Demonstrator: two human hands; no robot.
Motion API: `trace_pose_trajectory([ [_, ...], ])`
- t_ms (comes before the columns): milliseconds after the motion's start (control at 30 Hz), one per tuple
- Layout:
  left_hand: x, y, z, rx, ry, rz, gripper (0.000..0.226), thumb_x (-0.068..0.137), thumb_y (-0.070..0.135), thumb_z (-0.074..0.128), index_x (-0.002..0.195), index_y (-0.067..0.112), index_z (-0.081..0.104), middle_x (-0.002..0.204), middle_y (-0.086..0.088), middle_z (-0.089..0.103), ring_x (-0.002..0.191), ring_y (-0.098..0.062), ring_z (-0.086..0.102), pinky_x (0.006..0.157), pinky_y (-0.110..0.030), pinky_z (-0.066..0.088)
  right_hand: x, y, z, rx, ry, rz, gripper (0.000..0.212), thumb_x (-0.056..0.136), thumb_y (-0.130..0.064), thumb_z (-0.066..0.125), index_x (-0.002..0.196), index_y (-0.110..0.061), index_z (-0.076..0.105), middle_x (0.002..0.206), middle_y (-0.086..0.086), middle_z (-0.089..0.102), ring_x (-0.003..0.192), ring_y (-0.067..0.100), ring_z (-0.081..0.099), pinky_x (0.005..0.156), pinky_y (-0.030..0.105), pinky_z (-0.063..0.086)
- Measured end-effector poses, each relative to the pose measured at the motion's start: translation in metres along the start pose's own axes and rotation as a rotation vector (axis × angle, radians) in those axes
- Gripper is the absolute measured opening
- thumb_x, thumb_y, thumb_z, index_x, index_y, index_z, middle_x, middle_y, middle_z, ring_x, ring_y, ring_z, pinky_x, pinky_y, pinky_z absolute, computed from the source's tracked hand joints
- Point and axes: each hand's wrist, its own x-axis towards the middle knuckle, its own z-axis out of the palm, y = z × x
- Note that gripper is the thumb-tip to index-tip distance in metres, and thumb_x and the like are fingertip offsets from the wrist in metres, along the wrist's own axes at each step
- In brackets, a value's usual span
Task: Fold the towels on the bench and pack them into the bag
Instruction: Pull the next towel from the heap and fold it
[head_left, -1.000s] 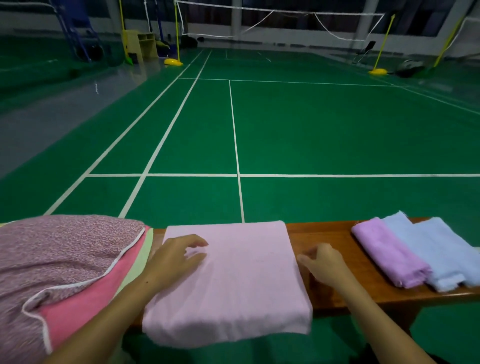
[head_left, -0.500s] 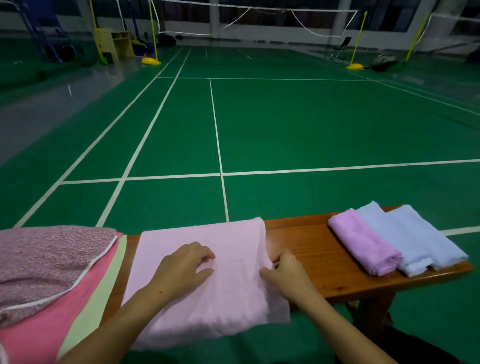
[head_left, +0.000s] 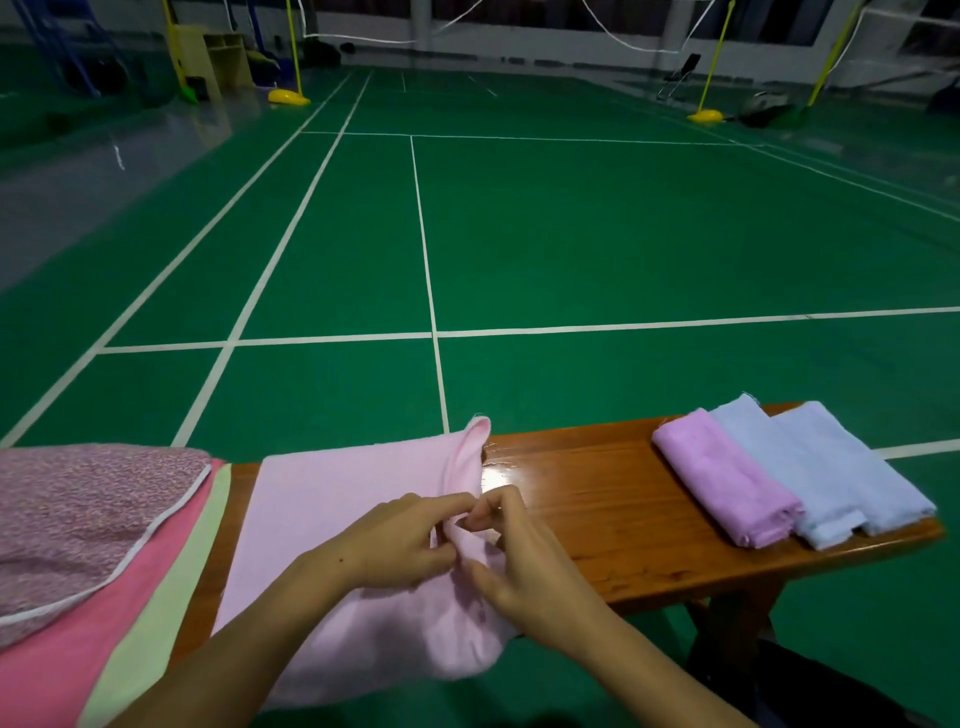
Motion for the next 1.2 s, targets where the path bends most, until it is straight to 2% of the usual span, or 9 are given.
trace_pose_trajectory([
  [133, 0.000, -0.007, -0.001, -0.006, 0.044, -0.029, 0.028, 0.087, 0.042, 0.059, 0.113, 0.041, 0.070, 0.093, 0.020, 0.072, 0.079, -0.002, 0.063, 0.077, -0.042, 0.059, -0.004, -0.001, -0.003, 0.006, -0.022, -0.021, 0.059, 0.096, -0.032, 0.073, 0.138, -0.045, 0.033, 0.138, -0.019, 0.062, 0.120, 0.006, 0.064, 0.103, 0.038, 0.056],
  [200, -0.002, -0.010, -0.001, -0.031, 0.076, -0.046, 0.024, 0.088, 0.044, 0.060, 0.108, 0.042, 0.072, 0.095, 0.020, 0.072, 0.082, -0.004, 0.065, 0.078, -0.041, 0.059, -0.007, -0.001, -0.007, -0.013, -0.035, -0.010, 0.072, 0.095, -0.032, 0.075, 0.148, -0.043, 0.026, 0.137, -0.019, 0.059, 0.117, 0.005, 0.063, 0.101, 0.030, 0.054],
  [300, -0.008, -0.012, -0.004, -0.099, 0.124, -0.057, 0.023, 0.088, 0.045, 0.060, 0.105, 0.041, 0.075, 0.096, 0.020, 0.073, 0.085, -0.008, 0.067, 0.079, -0.040, 0.061, -0.013, 0.005, -0.013, -0.006, -0.063, 0.020, 0.077, 0.093, -0.031, 0.076, 0.151, -0.039, 0.026, 0.122, -0.023, 0.058, 0.103, -0.003, 0.060, 0.081, 0.012, 0.048],
  [400, -0.014, -0.016, -0.009, -0.140, 0.176, -0.043, 0.015, 0.089, 0.033, 0.067, 0.100, 0.038, 0.077, 0.096, 0.018, 0.075, 0.085, -0.013, 0.069, 0.078, -0.040, 0.061, -0.017, 0.013, -0.020, 0.030, -0.097, 0.078, 0.065, 0.090, -0.033, 0.078, 0.143, -0.038, 0.041, 0.108, -0.021, 0.062, 0.090, 0.001, 0.063, 0.069, 0.015, 0.049],
  [533, -0.022, -0.018, -0.016, -0.178, 0.222, -0.017, 0.017, 0.089, 0.018, 0.071, 0.096, 0.032, 0.079, 0.096, 0.014, 0.076, 0.085, -0.016, 0.070, 0.077, -0.033, 0.061, -0.019, 0.027, -0.026, -0.012, -0.102, 0.056, 0.028, 0.083, -0.038, 0.079, 0.107, -0.030, 0.069, 0.095, -0.011, 0.072, 0.084, 0.010, 0.067, 0.068, 0.026, 0.056],
  [700, -0.031, -0.015, -0.020, -0.200, 0.272, 0.009, 0.019, 0.087, 0.010, 0.075, 0.091, 0.028, 0.077, 0.093, 0.011, 0.073, 0.088, -0.016, 0.069, 0.075, -0.024, 0.058, -0.015, 0.033, -0.037, 0.027, -0.140, 0.037, 0.019, 0.081, -0.038, 0.076, 0.093, -0.023, 0.076, 0.088, -0.003, 0.075, 0.077, 0.011, 0.068, 0.069, 0.030, 0.055],
  [867, -0.040, -0.016, -0.018, -0.129, 0.313, 0.034, 0.007, 0.081, 0.026, 0.074, 0.080, 0.029, 0.068, 0.084, 0.010, 0.067, 0.083, -0.016, 0.063, 0.070, -0.040, 0.058, 0.001, 0.034, -0.048, 0.013, -0.123, -0.008, 0.009, 0.088, -0.033, 0.073, 0.092, -0.024, 0.075, 0.088, -0.005, 0.074, 0.082, 0.015, 0.069, 0.073, 0.036, 0.058],
  [1067, -0.050, -0.010, -0.014, -0.057, 0.252, 0.046, 0.037, 0.084, 0.052, 0.074, 0.073, 0.022, 0.056, 0.079, 0.006, 0.057, 0.079, -0.019, 0.058, 0.069, -0.046, 0.052, 0.032, 0.025, -0.049, 0.004, -0.036, -0.052, 0.006, 0.092, -0.022, 0.068, 0.092, -0.021, 0.073, 0.088, -0.001, 0.072, 0.082, 0.018, 0.067, 0.075, 0.042, 0.059],
  [1200, -0.055, -0.009, -0.010, 0.026, 0.149, 0.013, 0.031, 0.084, 0.054, 0.070, 0.083, 0.023, 0.069, 0.093, 0.028, 0.065, 0.091, -0.006, 0.063, 0.075, -0.041, 0.057, 0.052, 0.017, -0.038, -0.078, -0.058, -0.058, 0.010, 0.090, -0.034, 0.068, 0.090, -0.025, 0.073, 0.090, -0.008, 0.073, 0.081, 0.010, 0.067, 0.075, 0.044, 0.061],
])
